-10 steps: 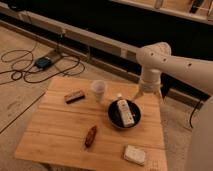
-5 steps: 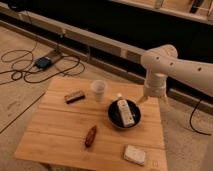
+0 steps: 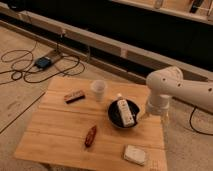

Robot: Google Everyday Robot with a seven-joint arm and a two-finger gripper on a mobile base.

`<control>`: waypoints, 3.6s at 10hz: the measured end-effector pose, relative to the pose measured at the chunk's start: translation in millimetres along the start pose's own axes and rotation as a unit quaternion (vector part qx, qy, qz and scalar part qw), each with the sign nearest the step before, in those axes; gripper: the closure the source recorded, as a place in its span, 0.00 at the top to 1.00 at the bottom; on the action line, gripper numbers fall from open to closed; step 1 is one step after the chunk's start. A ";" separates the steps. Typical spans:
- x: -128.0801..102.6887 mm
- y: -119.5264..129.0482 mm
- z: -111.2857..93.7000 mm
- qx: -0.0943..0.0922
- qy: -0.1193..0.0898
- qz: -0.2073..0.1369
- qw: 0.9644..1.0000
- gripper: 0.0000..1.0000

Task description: Wipe the white sponge on the table

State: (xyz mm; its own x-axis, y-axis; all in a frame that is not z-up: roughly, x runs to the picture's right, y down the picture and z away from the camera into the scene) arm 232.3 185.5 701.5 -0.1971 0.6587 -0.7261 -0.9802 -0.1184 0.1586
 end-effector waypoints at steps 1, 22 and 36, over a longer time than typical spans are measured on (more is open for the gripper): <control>7.1 -2.9 6.8 -0.004 0.006 0.006 1.000 0.80; 99.0 80.5 104.1 0.039 0.097 -0.101 0.989 0.80; 82.1 73.7 120.2 0.092 0.081 -0.062 0.991 0.17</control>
State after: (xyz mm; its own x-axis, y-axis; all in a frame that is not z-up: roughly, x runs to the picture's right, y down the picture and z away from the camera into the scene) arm 146.1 320.1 734.0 -0.0905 0.5308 -0.8427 -0.9800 0.1031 0.1702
